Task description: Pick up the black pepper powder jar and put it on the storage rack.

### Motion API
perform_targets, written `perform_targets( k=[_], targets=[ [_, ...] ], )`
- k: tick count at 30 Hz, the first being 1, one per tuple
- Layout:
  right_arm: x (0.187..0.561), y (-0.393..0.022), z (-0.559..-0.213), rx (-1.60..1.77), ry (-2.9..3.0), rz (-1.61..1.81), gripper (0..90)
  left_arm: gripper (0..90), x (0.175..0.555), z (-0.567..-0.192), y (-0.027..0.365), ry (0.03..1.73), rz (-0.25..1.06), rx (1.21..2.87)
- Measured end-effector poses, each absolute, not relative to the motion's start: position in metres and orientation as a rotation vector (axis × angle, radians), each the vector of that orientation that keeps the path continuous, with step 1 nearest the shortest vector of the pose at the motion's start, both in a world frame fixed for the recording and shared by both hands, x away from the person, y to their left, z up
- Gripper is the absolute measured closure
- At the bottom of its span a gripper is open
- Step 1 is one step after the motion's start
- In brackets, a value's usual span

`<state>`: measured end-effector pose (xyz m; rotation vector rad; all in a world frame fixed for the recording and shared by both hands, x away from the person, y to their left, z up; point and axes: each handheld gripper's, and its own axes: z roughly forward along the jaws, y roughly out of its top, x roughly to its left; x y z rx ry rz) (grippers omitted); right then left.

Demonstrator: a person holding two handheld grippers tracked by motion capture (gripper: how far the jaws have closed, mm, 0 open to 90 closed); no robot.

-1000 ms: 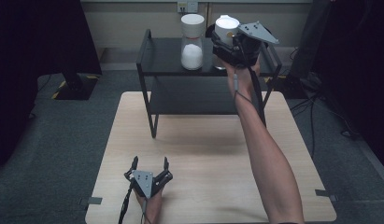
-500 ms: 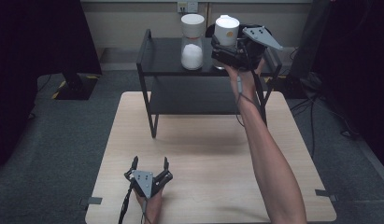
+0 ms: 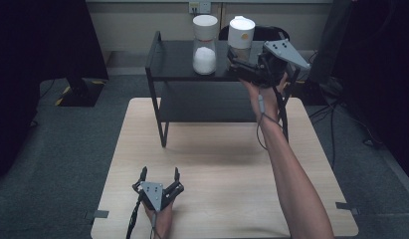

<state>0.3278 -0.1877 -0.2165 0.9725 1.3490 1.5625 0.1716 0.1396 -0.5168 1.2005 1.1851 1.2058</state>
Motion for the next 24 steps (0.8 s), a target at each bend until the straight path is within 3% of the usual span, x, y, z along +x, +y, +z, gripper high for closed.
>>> perform_targets(
  k=[24],
  targets=[
    [0.265,-0.226,-0.282,0.985,1.335,1.55,0.0,0.2,0.172,-0.517,0.139,1.185,1.209,1.199]
  ],
)
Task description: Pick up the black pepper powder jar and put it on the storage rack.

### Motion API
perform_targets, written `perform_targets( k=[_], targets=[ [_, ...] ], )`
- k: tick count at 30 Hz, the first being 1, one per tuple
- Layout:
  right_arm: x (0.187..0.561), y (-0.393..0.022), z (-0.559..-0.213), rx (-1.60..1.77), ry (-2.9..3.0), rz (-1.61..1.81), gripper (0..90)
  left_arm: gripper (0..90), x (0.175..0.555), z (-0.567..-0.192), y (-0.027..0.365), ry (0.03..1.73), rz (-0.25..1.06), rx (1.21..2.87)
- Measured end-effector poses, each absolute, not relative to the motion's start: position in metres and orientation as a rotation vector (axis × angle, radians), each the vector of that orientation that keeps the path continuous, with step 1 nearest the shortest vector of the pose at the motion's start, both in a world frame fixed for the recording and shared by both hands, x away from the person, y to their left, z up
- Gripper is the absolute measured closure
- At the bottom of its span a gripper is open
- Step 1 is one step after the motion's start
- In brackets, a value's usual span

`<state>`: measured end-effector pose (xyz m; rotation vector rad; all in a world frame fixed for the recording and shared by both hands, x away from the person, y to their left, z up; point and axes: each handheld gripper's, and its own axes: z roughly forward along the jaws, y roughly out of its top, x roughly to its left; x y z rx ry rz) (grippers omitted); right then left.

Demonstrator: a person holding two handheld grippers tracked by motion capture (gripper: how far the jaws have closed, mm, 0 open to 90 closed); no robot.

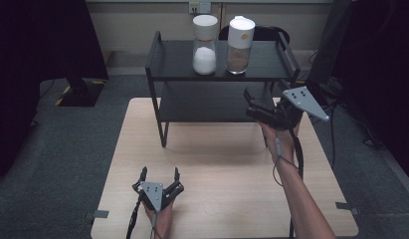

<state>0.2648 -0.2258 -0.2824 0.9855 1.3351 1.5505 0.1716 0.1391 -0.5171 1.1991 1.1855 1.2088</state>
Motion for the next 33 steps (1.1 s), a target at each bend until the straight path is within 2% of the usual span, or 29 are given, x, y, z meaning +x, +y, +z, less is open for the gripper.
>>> perform_targets(
  k=[15,33],
  targets=[
    [0.23,-0.239,-0.329,0.992,1.338,1.537,0.0,0.2,0.172,-0.517,0.139,1.186,1.209,1.199],
    [0.19,-0.248,-0.407,1.028,1.313,1.457,0.0,0.0,0.172,-0.517,0.139,1.186,1.209,1.199]
  ],
)
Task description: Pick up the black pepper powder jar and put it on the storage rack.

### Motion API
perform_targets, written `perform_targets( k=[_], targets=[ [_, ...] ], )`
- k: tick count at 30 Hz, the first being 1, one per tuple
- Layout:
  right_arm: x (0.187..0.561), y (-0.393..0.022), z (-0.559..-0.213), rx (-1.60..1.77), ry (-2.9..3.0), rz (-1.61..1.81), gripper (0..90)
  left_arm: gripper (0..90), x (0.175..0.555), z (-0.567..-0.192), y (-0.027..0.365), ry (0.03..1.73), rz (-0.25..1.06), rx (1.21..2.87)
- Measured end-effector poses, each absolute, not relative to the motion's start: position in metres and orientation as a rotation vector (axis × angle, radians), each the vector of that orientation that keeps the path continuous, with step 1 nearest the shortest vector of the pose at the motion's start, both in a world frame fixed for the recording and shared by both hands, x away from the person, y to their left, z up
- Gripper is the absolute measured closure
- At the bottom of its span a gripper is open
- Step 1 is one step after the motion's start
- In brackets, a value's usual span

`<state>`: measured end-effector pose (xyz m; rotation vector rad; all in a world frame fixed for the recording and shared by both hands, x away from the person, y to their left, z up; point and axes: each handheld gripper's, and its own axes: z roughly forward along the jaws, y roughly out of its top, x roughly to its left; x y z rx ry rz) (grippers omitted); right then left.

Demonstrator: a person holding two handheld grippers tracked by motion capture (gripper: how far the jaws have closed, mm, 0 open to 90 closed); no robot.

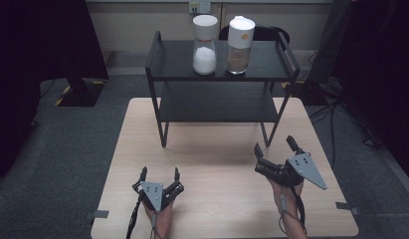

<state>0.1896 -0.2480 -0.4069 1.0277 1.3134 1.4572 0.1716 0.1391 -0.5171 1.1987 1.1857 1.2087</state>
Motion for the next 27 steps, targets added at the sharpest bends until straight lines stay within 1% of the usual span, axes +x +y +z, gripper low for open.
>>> perform_targets(
  k=[12,27],
  targets=[
    [0.168,-0.247,-0.47,1.094,1.342,1.373,0.0,0.0,0.172,-0.517,0.139,1.185,1.209,1.199],
    [0.158,-0.251,-0.51,1.138,1.319,1.303,0.0,0.0,0.172,-0.517,0.139,1.185,1.209,1.199]
  ],
)
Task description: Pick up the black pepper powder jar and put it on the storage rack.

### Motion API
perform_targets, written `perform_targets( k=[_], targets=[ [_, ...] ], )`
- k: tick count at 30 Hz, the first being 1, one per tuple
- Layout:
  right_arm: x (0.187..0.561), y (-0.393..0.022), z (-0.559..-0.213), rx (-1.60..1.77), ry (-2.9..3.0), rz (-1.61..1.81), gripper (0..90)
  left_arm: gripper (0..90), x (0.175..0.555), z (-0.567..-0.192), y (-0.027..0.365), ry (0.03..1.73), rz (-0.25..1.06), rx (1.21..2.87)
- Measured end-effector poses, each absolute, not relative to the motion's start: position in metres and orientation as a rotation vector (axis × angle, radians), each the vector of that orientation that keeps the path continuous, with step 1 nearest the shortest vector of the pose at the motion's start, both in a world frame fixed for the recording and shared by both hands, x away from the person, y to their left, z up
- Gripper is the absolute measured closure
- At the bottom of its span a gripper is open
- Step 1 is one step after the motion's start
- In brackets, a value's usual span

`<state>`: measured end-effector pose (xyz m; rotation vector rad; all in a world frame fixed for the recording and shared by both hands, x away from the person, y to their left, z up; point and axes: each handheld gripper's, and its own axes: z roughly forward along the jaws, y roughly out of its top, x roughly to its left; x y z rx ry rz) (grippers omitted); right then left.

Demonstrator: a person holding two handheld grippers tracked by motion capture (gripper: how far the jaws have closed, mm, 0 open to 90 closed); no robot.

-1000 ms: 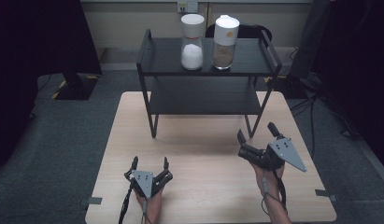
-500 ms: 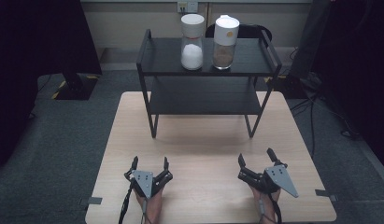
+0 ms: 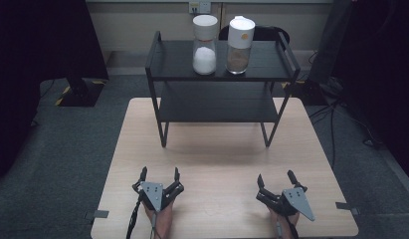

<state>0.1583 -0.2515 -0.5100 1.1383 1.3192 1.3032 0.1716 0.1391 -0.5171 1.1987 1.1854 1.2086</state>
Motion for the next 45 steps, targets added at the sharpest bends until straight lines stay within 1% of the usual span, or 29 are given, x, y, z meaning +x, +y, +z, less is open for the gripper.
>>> perform_targets(
  k=[8,45],
  targets=[
    [0.1555,-0.2485,-0.5157,1.127,1.281,1.3,0.0,0.0,0.1715,-0.5172,0.1391,1.185,1.209,1.198],
    [0.1537,-0.2428,-0.5159,1.143,1.258,1.276,0.0,0.0,0.1697,-0.5174,0.1364,1.2,1.222,1.188]
  ],
)
